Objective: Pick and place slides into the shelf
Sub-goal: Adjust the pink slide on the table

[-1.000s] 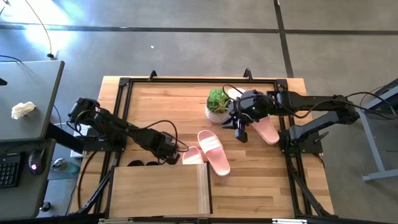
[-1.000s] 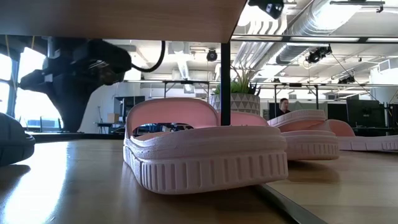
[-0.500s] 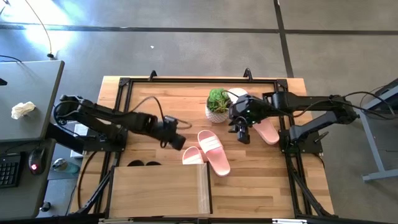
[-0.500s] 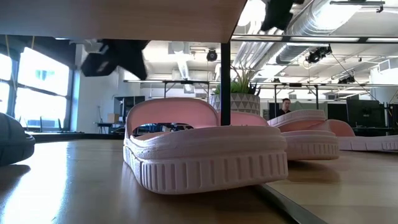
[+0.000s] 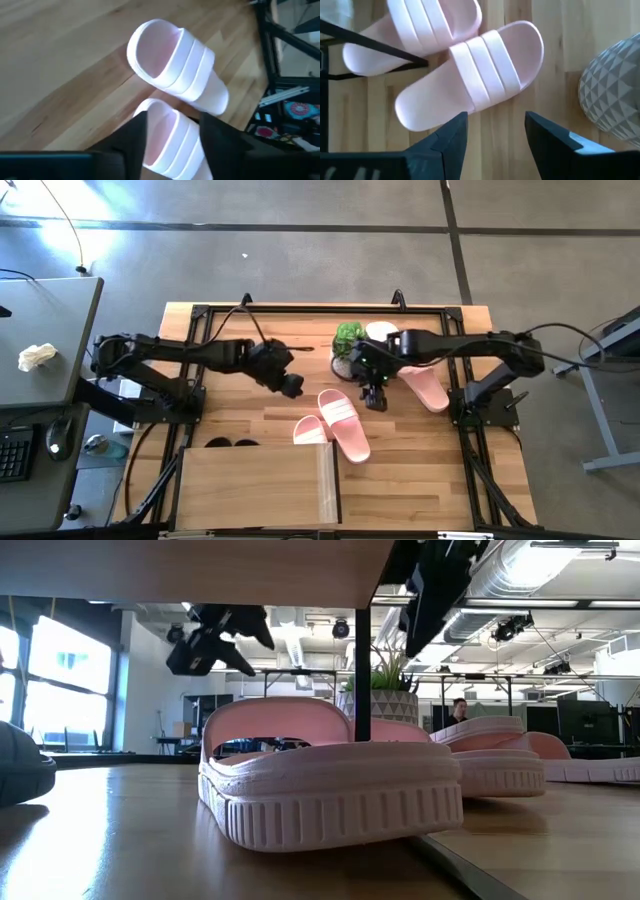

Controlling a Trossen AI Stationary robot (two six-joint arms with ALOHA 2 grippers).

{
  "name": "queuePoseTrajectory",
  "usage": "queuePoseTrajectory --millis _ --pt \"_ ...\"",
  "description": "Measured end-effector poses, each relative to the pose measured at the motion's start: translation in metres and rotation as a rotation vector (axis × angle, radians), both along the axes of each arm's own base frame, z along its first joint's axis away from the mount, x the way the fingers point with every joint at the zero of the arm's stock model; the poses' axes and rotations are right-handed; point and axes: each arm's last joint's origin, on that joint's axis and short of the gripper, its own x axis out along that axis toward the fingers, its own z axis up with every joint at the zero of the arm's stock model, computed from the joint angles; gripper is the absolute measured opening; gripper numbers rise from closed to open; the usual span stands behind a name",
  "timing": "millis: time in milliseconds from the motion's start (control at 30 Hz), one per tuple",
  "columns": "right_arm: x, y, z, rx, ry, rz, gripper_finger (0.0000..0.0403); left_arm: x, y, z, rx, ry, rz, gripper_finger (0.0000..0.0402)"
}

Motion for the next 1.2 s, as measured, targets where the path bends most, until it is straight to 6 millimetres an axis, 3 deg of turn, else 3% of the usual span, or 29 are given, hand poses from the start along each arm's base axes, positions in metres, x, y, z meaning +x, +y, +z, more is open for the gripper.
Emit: queuePoseTrajectory --millis 200,333,500,833,1200 --pt "0.005 -0.002 -0.024 0.05 0.054 0.004 0.0186 -0.001 0.005 -0.02 -0.137 0.1 -0.075 0.0223" --pt "-0.005 0.001 -0.056 0.024 0.042 -0.06 0.0168 0.003 0.003 -0.031 -0.178 0.132 -0.123 0.0231" --pt "-0.014 0.019 -0.077 -0.124 0.035 -0.129 0.0139 0.004 0.003 -0.032 -0.192 0.129 -0.164 0.0232" --pt "-0.015 0.08 -0.073 -0.439 -0.114 -0.029 0.0131 0.003 0.001 -0.032 -0.23 0.112 -0.215 0.0232" --pt "-0.013 0.105 -0.077 -0.446 -0.172 0.008 0.0131 0.004 0.0 -0.031 -0.251 0.094 -0.241 0.0232"
